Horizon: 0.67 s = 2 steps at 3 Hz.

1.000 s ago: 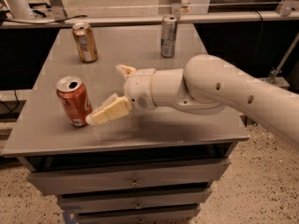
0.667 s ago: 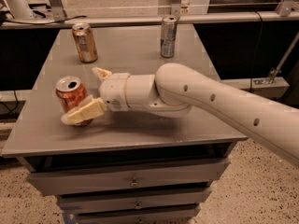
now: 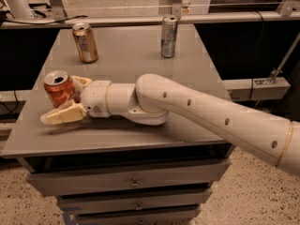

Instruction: Move coke can near redbull can

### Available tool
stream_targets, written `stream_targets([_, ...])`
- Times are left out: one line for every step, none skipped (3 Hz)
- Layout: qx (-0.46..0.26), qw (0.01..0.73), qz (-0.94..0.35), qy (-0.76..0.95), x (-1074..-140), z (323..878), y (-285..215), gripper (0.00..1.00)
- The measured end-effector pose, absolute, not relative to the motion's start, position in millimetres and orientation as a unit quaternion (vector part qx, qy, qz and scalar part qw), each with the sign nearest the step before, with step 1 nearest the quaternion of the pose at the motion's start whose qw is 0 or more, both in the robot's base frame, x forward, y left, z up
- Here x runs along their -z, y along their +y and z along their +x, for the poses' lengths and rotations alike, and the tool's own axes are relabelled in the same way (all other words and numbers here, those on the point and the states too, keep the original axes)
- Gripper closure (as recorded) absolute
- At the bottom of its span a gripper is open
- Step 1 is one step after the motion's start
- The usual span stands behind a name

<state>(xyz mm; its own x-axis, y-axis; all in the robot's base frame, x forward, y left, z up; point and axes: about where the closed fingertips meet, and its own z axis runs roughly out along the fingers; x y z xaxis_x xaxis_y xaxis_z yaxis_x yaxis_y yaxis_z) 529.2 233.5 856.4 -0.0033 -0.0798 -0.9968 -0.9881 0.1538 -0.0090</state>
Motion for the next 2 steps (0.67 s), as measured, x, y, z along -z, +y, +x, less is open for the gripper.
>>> stream_targets([-0.437, 0.524, -0.477, 0.554, -858, 531, 235, 0.4])
stream_targets([-0.415, 0.535, -0.474, 0.563, -867, 534, 213, 0.64])
